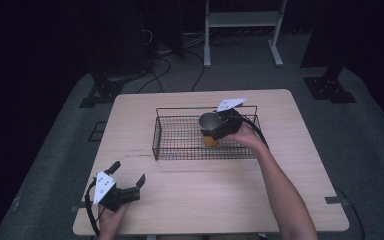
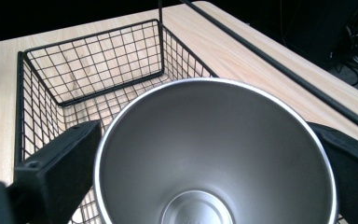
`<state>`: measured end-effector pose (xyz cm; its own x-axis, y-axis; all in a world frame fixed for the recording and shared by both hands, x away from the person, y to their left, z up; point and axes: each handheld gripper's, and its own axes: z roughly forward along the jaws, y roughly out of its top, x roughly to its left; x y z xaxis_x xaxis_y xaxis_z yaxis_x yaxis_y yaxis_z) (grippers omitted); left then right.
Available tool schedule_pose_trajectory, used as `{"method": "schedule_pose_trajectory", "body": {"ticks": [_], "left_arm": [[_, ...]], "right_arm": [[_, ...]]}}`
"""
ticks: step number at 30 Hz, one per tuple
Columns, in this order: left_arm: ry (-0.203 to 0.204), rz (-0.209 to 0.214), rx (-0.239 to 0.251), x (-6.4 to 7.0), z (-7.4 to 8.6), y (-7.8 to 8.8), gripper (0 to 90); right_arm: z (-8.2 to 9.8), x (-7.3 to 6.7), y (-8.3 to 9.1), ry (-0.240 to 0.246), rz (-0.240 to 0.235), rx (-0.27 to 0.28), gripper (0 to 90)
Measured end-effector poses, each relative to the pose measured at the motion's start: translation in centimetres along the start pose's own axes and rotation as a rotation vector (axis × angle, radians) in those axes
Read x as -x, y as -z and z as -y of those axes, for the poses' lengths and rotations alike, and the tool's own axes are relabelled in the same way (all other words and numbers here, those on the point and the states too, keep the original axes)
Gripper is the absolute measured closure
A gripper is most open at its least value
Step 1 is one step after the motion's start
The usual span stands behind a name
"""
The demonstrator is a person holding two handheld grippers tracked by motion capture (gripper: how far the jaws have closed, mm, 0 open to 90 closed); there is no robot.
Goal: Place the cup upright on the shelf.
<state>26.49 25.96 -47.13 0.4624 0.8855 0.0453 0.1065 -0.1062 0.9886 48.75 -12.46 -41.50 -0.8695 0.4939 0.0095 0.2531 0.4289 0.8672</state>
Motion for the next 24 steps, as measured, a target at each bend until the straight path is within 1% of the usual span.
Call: {"method": "schedule_pose_trajectory", "body": {"ticks": [8,14,17,19,20,24], "left_arm": [[0.0,-0.002,-0.001,0.0,0.0,0.0,0.0],[-0.002,-0.002,-0.004,0.0,0.0,-0.1,0.0],[-0.001,-0.002,-0.003,0.0,0.0,-0.1,0.0],[-0.001,-0.001,-0.003,0.0,0.0,-0.1,0.0],[-0.001,-0.001,-0.003,0.0,0.0,-0.1,0.0],[-0.002,-0.001,-0.003,0.0,0.0,-0.1,0.0]], "right_arm": [[-0.2,0.0,0.3,0.001,0.008,0.023,0.0],[-0.3,0.2,0.5,-0.009,0.022,0.044,0.0],[-0.3,0.2,0.7,-0.013,0.021,0.055,0.0],[-0.4,0.3,0.9,-0.018,0.019,0.067,0.0],[-0.6,0.3,1.2,-0.02,0.021,0.083,0.0],[-0.8,0.3,1.8,-0.022,0.026,0.1,0.0]]}}
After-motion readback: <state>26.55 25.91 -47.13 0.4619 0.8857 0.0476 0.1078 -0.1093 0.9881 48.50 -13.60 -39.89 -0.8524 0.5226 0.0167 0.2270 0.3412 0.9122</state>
